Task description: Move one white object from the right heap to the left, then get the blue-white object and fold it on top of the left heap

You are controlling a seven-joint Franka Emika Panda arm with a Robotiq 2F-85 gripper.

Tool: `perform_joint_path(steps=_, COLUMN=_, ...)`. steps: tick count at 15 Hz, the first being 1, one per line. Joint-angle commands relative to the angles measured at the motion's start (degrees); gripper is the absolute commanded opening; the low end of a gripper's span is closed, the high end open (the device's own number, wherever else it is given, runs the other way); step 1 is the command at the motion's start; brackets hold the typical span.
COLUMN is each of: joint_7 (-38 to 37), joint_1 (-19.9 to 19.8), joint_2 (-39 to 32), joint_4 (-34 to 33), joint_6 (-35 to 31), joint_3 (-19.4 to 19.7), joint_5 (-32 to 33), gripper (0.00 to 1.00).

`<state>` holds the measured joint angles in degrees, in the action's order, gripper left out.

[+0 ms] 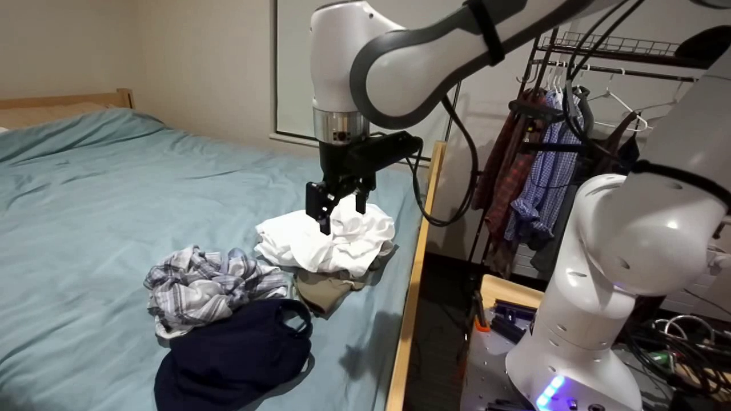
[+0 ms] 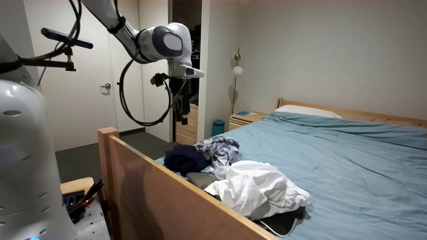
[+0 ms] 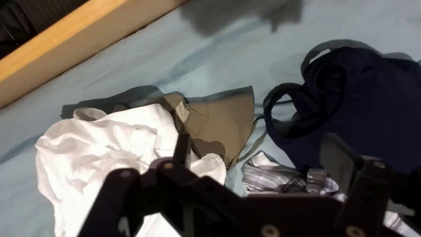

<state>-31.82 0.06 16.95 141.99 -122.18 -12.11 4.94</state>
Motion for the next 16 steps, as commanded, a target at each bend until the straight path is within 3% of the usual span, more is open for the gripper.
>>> perform_joint_path(steps=1, joint_7=1.4, joint_1=-2.0, joint_2=-4.0, joint_4=-1.3, joint_6=-3.5, joint_3=3.7, joint_5=2.1, gripper=1.00)
perform_joint_path(steps=5, joint_7=-0.2, joint_1=-5.8, joint_2=-10.9, joint_4=-3.5, joint_6=-7.7, joint_3=9.3, joint_5=2.2, gripper=1.00)
perform_joint_path(steps=10, joint_7=5.9, joint_1=-7.5, joint_2=-18.1, joint_4=-6.6, joint_6=-13.3, joint_3=16.4, joint_5=-2.8, gripper=1.00)
perform_joint_path(steps=11, joint_7=3.0, joint_1=-6.5, joint_2=-15.6, joint_4=-4.9, joint_6=-11.6, joint_3=16.1, joint_5=-0.3, gripper=1.00)
perform_joint_path(steps=16, joint_7=3.3, joint_1=-6.1, joint_2=-16.6, joint_4=-5.5, joint_6=-11.8, joint_3=16.6, joint_5=-0.4, gripper=1.00)
